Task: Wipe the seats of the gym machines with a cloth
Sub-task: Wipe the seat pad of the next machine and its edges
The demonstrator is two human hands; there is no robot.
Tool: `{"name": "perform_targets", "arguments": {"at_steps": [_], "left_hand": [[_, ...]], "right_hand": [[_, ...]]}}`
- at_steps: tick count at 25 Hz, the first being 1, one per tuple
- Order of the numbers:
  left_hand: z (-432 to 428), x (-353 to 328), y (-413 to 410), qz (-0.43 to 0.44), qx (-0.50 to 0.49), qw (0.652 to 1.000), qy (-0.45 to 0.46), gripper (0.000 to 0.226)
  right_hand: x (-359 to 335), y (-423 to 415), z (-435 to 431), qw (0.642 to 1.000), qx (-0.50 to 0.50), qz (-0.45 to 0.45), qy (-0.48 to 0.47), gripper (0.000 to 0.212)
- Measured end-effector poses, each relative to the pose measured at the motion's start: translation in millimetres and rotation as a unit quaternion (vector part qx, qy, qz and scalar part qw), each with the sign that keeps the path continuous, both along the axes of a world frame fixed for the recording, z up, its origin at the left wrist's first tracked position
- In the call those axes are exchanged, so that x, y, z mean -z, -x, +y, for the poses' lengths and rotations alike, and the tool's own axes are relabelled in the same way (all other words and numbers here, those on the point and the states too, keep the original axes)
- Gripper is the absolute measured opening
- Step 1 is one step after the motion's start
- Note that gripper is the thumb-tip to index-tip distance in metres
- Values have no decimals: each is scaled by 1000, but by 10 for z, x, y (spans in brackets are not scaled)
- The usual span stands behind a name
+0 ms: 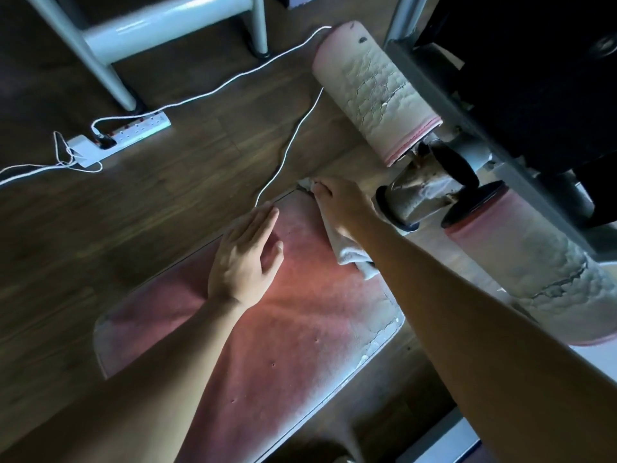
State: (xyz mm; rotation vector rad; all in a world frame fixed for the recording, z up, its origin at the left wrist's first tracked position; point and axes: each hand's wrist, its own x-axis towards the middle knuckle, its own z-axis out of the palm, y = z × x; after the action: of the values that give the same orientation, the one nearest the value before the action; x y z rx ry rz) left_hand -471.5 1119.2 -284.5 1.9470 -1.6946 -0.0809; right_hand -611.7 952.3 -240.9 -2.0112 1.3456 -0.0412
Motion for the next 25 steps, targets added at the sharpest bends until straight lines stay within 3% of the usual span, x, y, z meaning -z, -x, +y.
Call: {"name": "perform_targets", "arguments": {"at_steps": [3,6,13,21,25], "left_hand": [[6,-3,21,-9,3,1000,-3,50],[-19,-34,8,-11,9,1000,-11,51],[-3,-51,7,-14,13,999,-47,57],[0,-56,10,-22,11,998,-54,58],[4,-56,13,-22,13,998,-52,57]], "right_hand": [[-32,166,56,998,36,-45,-28,32],[-48,425,199,997,39,-61,5,27],[30,77,-39,998,-14,-53,-16,37],[6,366,249,998,31,-41,32,33],[91,145,10,999,11,-27,-15,37]]}}
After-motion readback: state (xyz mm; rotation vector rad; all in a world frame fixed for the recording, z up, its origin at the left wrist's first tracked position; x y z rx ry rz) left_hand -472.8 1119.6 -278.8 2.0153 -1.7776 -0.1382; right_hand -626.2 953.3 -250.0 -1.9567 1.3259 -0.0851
